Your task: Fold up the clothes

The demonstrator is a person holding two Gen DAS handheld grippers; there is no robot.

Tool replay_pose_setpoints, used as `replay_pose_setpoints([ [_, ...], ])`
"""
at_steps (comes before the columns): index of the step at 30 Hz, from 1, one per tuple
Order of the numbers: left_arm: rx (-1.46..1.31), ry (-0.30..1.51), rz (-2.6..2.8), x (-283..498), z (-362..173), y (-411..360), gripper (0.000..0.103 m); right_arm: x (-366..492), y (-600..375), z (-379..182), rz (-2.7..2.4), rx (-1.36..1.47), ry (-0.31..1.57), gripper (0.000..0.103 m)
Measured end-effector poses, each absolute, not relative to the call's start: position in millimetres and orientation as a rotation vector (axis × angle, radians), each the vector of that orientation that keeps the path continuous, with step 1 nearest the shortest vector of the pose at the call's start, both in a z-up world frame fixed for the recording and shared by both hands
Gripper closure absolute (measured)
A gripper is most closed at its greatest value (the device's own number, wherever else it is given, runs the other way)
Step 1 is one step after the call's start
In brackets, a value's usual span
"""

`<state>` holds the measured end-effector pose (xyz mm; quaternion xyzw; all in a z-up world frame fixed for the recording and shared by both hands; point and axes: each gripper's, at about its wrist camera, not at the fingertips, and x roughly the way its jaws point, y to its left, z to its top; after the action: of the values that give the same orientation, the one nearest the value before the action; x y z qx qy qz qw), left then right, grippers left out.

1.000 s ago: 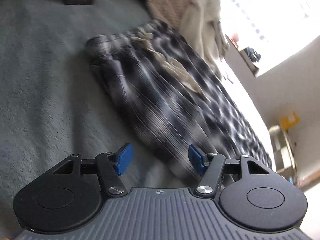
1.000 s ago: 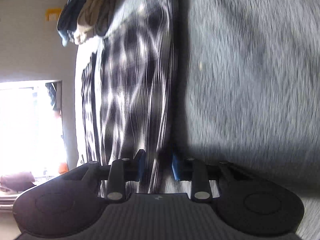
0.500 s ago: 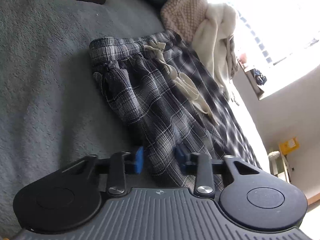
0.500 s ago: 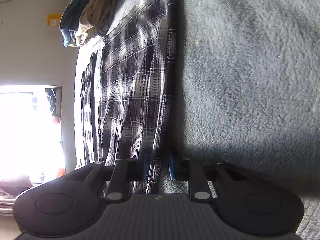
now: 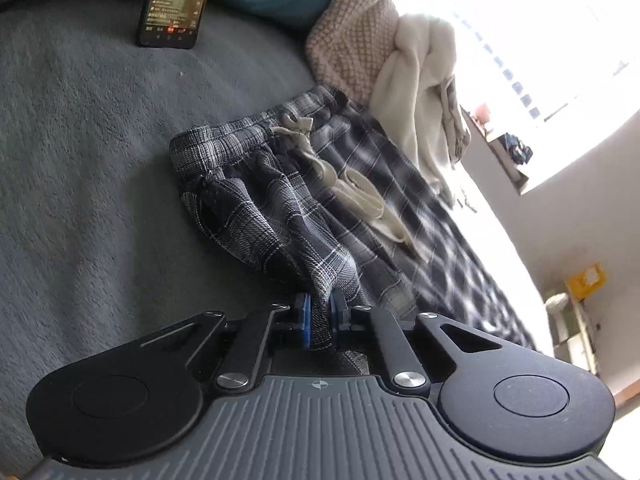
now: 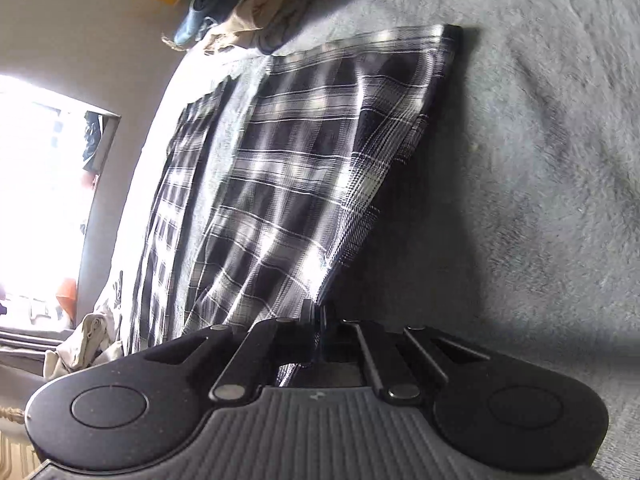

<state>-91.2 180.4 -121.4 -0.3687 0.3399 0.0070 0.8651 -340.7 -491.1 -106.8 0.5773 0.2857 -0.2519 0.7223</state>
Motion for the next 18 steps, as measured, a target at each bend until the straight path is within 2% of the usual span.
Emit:
replay_pose_setpoints([
  [6, -0.690, 0.736, 0.010, -101.3, -117.3, 184.6, 0.096, -357.5, -488.5, -117.2, -0.571, 1.295, 0.662, 0.102],
  [9, -0.657, 0.801, 0.040, -99.8, -132.3, 187.2, 0.096, -365.9, -487.2, -122.5, -0.578, 1.305, 0.678, 0.102],
  [15, -0.602, 0.811, 0.037, -102.4, -138.4, 185.6, 0.092, -377.3, -496.8, -129.2, -0.557, 1.385, 0.681, 0.099],
  [18, -0.576, 0.811, 0.038, -106.4, -137.2, 184.5, 0.091, -384.2, -504.8, -110.4, -0.601, 1.307, 0.699, 0.096],
])
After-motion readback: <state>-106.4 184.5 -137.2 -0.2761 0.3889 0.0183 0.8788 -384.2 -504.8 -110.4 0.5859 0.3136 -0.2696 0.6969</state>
